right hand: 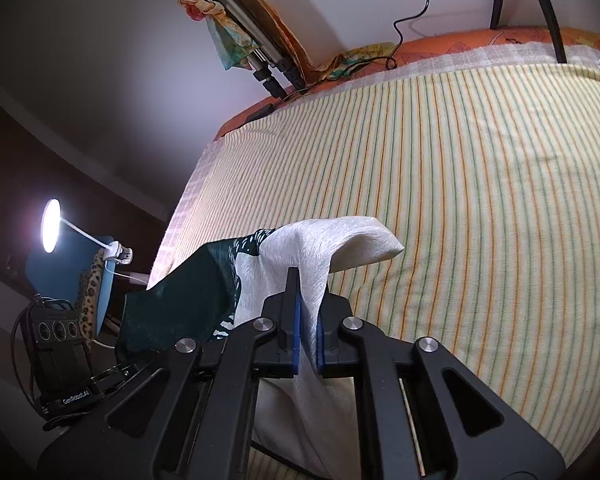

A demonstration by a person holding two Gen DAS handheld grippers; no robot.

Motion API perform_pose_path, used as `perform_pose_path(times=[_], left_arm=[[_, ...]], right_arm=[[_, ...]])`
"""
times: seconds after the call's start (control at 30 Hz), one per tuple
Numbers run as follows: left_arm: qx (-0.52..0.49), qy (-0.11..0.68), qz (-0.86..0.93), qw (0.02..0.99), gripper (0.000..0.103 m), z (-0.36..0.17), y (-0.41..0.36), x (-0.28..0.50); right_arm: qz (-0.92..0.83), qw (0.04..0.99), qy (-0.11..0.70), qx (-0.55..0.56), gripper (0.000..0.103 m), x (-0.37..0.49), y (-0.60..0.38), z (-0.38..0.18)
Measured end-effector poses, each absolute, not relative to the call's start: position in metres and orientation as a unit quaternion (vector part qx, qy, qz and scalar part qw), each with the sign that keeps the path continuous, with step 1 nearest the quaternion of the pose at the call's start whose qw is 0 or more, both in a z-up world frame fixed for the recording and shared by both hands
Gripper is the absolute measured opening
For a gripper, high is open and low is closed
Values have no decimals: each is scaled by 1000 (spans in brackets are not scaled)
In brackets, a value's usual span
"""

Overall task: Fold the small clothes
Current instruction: 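Grasp the folded shirt with both tools and lift it off the sheet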

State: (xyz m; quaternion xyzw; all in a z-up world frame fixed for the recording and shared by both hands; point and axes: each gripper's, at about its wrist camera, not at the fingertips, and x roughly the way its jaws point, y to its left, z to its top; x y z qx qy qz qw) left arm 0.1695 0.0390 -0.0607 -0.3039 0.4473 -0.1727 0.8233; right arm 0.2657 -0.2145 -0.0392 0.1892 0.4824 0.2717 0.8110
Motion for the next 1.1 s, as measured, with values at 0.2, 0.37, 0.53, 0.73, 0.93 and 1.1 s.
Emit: perform_pose_path(times=[0.2, 0.37, 0.53, 0.73, 0.93, 1.1], left_arm=[[-284, 442, -199, 827, 4, -51, 15, 174], [-270, 436, -220, 830, 4, -39, -14, 190], [-239, 428, -247, 836, 4, -27, -57, 203], [-225, 423, -281, 831, 4, -17, -110, 223], [-208, 407, -311, 833, 4, -2, -170, 248], [-188, 390, -332, 838, 4, 11, -222, 270]], right_arm=[[264, 823, 469, 181, 6, 257, -233, -20], [249, 839, 452, 174, 6, 252, -260, -3], [232, 849, 441, 177, 6, 251, -295, 10], [209, 859, 422, 200, 6, 253, -349, 19], [181, 877, 401, 193, 6, 259, -405, 34], [154, 892, 378, 194, 6, 266, -457, 48]])
